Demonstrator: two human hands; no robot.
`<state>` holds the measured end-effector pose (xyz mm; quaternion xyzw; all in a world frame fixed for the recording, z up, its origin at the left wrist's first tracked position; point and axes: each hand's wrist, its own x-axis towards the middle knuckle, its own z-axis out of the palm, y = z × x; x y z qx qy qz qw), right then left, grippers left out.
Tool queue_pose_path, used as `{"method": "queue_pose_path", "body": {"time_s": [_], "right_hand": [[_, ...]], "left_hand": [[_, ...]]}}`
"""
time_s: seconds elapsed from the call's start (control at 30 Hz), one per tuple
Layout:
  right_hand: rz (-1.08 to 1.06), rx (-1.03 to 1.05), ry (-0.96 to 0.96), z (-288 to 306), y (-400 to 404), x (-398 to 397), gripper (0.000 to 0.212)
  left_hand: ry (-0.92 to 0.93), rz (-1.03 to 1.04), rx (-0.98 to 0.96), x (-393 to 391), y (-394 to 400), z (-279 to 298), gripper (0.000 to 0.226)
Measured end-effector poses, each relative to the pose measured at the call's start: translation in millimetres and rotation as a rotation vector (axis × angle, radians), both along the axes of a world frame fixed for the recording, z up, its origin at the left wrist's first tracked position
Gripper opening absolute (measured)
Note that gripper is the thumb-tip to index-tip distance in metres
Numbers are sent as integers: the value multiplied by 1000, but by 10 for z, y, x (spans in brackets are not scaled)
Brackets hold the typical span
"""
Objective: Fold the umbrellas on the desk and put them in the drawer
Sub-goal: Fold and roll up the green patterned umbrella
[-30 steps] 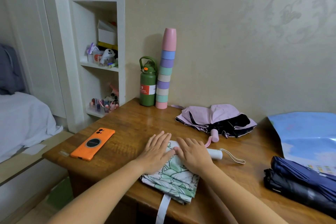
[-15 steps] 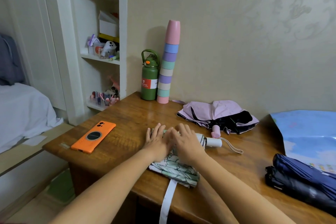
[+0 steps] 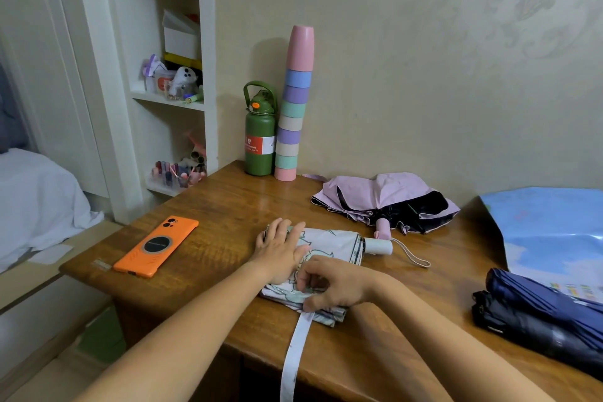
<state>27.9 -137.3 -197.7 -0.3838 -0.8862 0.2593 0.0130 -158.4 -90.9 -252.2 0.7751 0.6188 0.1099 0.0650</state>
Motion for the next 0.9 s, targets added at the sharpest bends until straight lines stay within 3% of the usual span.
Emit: {"method": "queue_pose_path", "body": {"time_s": [0.1,0.43,0.7,0.8,0.83,0.9], "right_hand": [[4,38,4,69,13,-1,21],[1,-39,-37,28,14,-6,38],[22,-6,-84,108,-38,-82,23],[-1,-100,-73,226,30,-52,24],[-40,-71,-14,261,94,-17,22],[-201,202,143,266,309,115,19]], "left_hand": [[7,0,-7,5,-1,3,58],[7,-6,-6,0,-21,12,58],[20,-7,-6,12,-42,37,58],[36,-5,-3,11,-54,48,58],[49,-9,-13,9,-56,54,61],[70,-21,-39,7,-58,57,64]]}}
